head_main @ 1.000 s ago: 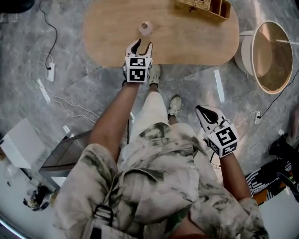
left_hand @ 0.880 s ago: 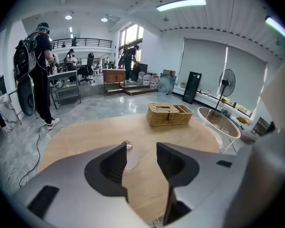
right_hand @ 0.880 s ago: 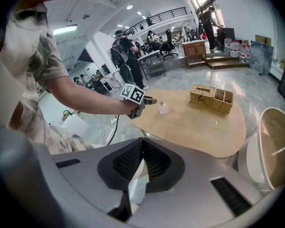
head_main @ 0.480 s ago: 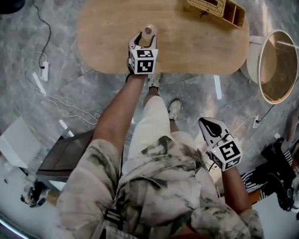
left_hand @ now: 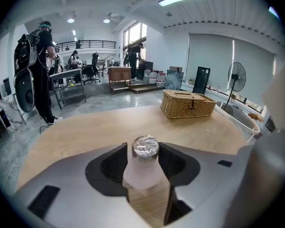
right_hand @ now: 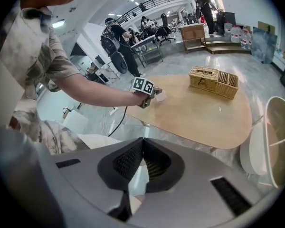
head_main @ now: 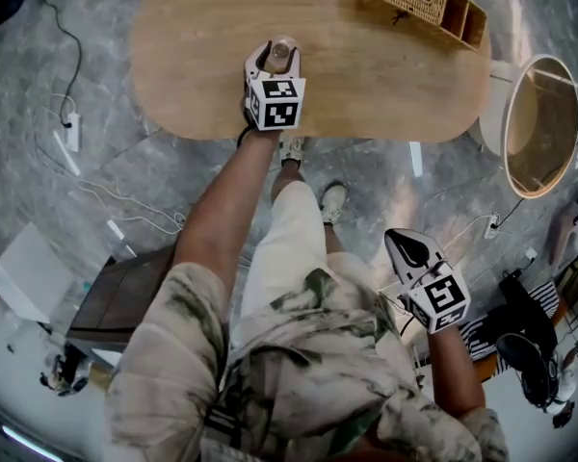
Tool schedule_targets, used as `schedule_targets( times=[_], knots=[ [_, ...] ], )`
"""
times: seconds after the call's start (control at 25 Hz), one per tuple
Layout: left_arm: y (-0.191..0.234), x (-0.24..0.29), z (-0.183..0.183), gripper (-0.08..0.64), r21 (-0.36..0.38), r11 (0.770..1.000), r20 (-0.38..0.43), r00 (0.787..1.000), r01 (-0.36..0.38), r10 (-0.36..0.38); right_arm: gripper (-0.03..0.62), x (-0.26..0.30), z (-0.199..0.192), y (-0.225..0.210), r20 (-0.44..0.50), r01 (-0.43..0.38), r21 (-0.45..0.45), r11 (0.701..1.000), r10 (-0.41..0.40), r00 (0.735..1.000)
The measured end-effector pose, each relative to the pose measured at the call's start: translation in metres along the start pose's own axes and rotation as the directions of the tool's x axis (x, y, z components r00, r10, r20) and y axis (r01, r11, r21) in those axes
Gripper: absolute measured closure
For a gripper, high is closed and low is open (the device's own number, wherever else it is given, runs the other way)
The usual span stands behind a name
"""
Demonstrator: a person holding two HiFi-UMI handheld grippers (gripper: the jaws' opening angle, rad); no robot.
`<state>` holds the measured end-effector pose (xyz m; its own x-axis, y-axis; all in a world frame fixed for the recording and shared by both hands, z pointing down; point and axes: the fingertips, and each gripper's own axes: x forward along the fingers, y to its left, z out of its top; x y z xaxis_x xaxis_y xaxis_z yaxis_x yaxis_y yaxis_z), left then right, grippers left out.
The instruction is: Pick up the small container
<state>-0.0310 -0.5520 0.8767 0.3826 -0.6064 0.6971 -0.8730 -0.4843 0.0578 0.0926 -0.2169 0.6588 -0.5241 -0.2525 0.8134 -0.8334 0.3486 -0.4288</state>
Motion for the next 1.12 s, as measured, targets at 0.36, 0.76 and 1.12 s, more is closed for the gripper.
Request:
schedule_targets(
  times=[0.36,0.76,1.12],
  knots=[
    [-0.003,0.019,0.006,0.406,0.059,0.998,0.036,0.999,-0.001,-0.001,0.569,0.012,-0.011,-0.01,-0.044,0.003,0.02,1.0,-0.002,0.999],
    [-0.003,0.016,0.012,0.419,0.07,0.996,0.002,0.999,0.052,-0.052,0.569,0.015,-0.005,-0.009,-0.024,0.007,0.023,1.0,-0.007,1.0],
    [-0.014,-0.02,0.047,0.419,0.079,0.993,0.018,0.996,0.088,-0.09,0.569,-0.001,0.001,-0.006,0.031,0.01,0.023,1.0,-0.011,0.999]
  ],
)
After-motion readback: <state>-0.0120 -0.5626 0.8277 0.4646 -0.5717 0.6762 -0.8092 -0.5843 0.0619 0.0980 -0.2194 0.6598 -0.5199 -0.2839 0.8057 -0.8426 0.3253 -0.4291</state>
